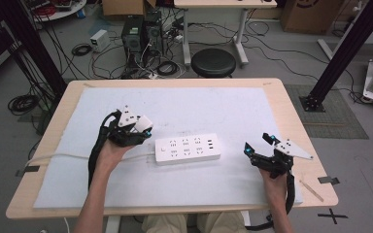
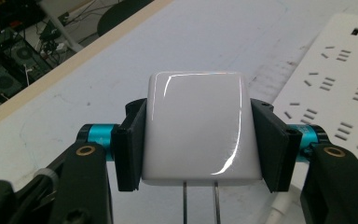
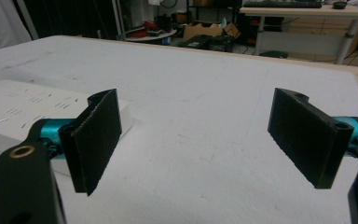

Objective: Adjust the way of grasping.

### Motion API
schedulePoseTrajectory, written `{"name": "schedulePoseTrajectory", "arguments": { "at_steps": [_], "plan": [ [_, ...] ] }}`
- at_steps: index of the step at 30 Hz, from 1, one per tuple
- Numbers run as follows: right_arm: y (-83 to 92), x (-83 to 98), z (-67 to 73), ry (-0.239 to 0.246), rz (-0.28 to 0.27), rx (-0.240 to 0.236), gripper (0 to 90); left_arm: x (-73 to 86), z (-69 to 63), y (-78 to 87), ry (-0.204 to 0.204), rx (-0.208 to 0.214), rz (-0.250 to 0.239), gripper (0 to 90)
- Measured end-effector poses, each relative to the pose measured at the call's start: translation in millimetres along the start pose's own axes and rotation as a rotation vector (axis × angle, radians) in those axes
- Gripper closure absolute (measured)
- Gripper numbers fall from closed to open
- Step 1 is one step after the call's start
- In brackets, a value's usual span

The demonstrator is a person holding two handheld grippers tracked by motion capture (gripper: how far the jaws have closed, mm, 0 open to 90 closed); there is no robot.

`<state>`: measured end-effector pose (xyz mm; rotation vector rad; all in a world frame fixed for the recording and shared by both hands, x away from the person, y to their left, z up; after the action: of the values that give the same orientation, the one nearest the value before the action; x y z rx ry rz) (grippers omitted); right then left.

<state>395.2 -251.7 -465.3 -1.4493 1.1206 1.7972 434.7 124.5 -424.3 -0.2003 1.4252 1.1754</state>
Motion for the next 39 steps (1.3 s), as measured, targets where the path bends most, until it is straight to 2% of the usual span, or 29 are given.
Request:
{"name": "schedulePoseTrajectory", "arguments": {
  "at_steps": [1,7,10,12,17,23,26,31,33,34,35,36,39],
  "plan": [
    [-1.3,1.1,0.9,0.006,0.012,-0.005,17.8,-2.2,-13.6,2.2,-0.028,-0.001,-0.02,42.4],
    [-3.7,4.4,4.0,0.017,0.051,-0.014,17.8,-2.9,-27.7,-0.8,-0.042,0.006,-0.04,42.4],
    [-4.7,5.3,7.3,0.033,0.067,-0.019,17.9,-6.9,-39.3,-2.9,-0.061,0.021,-0.065,42.4],
    [-5.2,4.9,9.6,0.055,0.07,-0.027,17.9,-8.3,-42.2,-3.2,-0.07,0.024,-0.071,42.4],
    [-8.0,5.6,12.9,0.052,0.088,-0.046,17.8,-14.5,-57.5,-3.7,-0.136,0.017,-0.086,42.4],
    [-8.4,3.0,14.9,0.037,0.089,-0.072,17.8,-18.4,-69.1,-7.2,-0.157,0.003,-0.115,42.4],
    [-7.4,0.7,17.1,0.015,0.087,-0.089,17.9,-20.5,-76.1,-8.0,-0.199,-0.013,-0.123,42.3],
    [-7.2,-5.7,26.2,0.001,0.082,-0.135,17.9,-27.6,-91.8,-9.0,-0.294,-0.047,-0.169,42.4],
    [-7.5,-8.1,28.5,0.006,0.076,-0.145,17.9,-28.9,-94.7,-9.6,-0.306,-0.054,-0.179,42.4],
    [-8.5,-15.8,38.6,0.0,0.072,-0.199,17.9,-31.4,-101.4,-10.1,-0.337,-0.064,-0.199,42.4],
    [-8.5,-15.8,38.6,0.0,0.072,-0.199,17.9,-31.4,-101.4,-10.1,-0.337,-0.064,-0.199,42.4],
    [-9.5,-21.7,46.2,-0.002,0.071,-0.236,17.9,-33.9,-107.6,-10.5,-0.366,-0.075,-0.222,42.4],
    [-10.7,-28.9,57.5,-0.005,0.075,-0.288,18.0,-36.4,-114.3,-10.9,-0.393,-0.085,-0.244,42.4]
  ]
}}
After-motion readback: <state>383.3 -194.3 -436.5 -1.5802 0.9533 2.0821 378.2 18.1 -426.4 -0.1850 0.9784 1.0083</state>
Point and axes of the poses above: each handheld gripper's, and its own axes: y roughly backward along the jaws, x roughly out of its underside, z roughly to its left, the point moved 10 cm from there along -y, roughly forward along the jaws, and after that the axes turned 1 degree about -x, right-handed, at the moved point
